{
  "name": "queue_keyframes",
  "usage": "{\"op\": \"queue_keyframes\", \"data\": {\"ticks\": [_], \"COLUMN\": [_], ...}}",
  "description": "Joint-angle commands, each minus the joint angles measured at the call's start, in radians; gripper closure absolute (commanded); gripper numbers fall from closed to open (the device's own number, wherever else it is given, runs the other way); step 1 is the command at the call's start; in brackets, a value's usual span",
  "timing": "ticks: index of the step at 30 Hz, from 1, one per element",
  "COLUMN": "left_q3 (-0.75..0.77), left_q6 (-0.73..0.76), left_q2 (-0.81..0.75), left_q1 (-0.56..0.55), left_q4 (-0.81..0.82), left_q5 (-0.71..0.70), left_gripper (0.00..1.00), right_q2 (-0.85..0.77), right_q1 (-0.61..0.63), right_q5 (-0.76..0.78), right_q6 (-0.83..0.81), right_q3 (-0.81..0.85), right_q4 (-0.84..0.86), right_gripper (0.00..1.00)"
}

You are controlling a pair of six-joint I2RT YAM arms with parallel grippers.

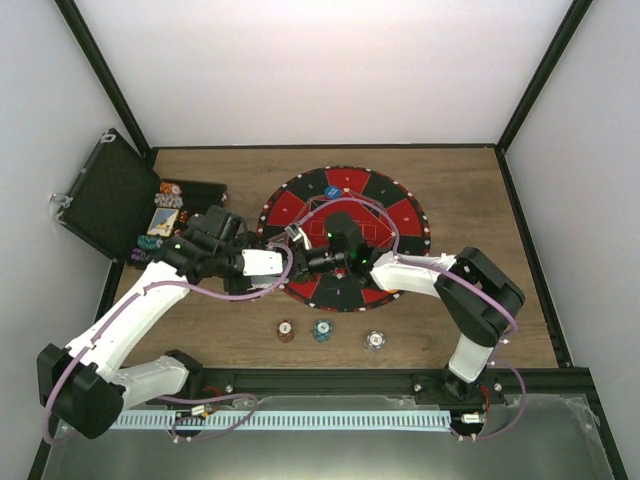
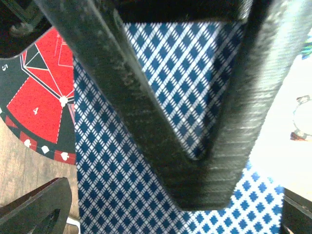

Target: Distribute texas hold em gaming equipment

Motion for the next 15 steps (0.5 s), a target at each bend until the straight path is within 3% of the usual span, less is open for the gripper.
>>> {"op": "queue_keyframes", "data": {"ticks": [1, 10, 15], "left_q3": [0.026, 0.081, 0.082], "left_q6": [-0.039, -0.023, -0.023], "left_q2": [-0.029, -0.033, -0.043], "left_q1": [-0.005, -0.002, 0.007], "left_q4": [-0.012, -0.098, -0.108], "left_q5": [0.1, 0.279, 0.313], "left_gripper": [0.0, 0.01, 0.04], "right_q2": [-0.003, -0.006, -0.036], "right_q1": [0.003, 0.003, 0.002], "right_q5": [-0.028, -0.072, -0.084], "right_q6": [0.012, 0.084, 0.126], "right_q3": [0.002, -0.042, -0.102], "right_q4": [0.073, 0.226, 0.323], "right_gripper": [0.91, 0.91, 0.91]}}
